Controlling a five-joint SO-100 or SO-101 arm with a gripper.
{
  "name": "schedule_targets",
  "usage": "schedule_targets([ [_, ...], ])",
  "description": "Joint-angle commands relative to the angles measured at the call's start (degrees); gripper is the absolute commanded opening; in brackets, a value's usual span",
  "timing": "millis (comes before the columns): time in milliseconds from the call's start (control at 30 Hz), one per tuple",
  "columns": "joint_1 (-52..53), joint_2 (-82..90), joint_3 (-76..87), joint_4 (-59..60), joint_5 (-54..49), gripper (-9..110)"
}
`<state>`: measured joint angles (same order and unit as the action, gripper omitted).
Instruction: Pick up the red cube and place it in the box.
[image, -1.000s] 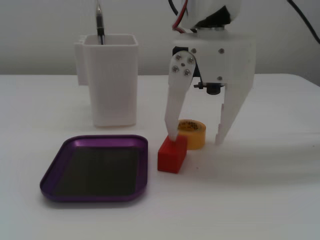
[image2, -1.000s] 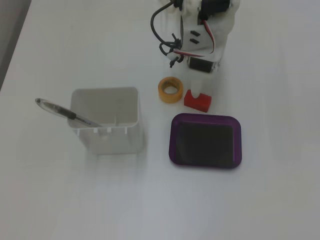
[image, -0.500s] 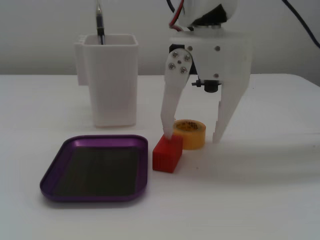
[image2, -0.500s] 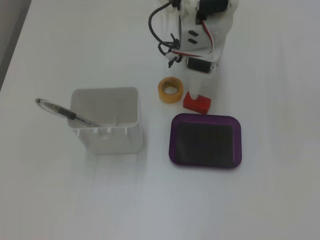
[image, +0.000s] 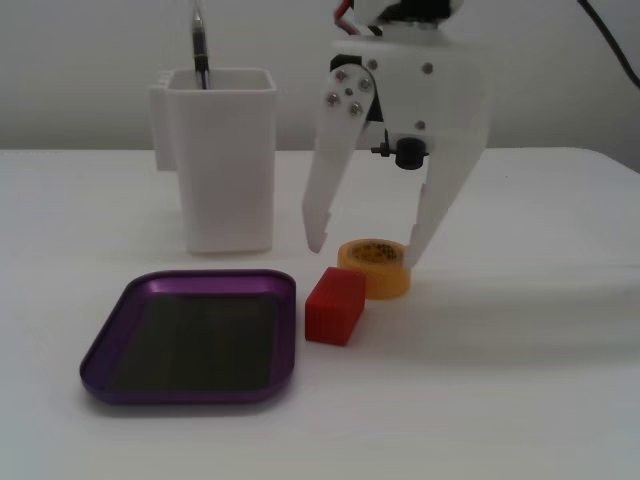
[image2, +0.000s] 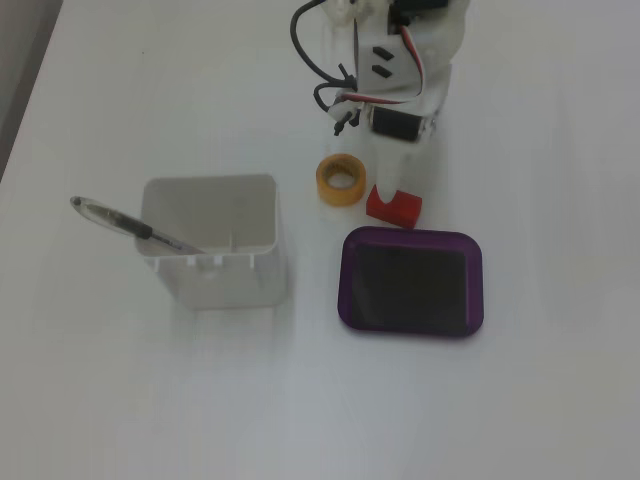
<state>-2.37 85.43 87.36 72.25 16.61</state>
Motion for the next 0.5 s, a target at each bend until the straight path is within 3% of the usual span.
schedule_targets([
  [0,2.2,-1.23,-2.37,-0.79,-0.35,21],
  [467,1.67,-7.03,-2.46,-1.23,-0.18,21],
])
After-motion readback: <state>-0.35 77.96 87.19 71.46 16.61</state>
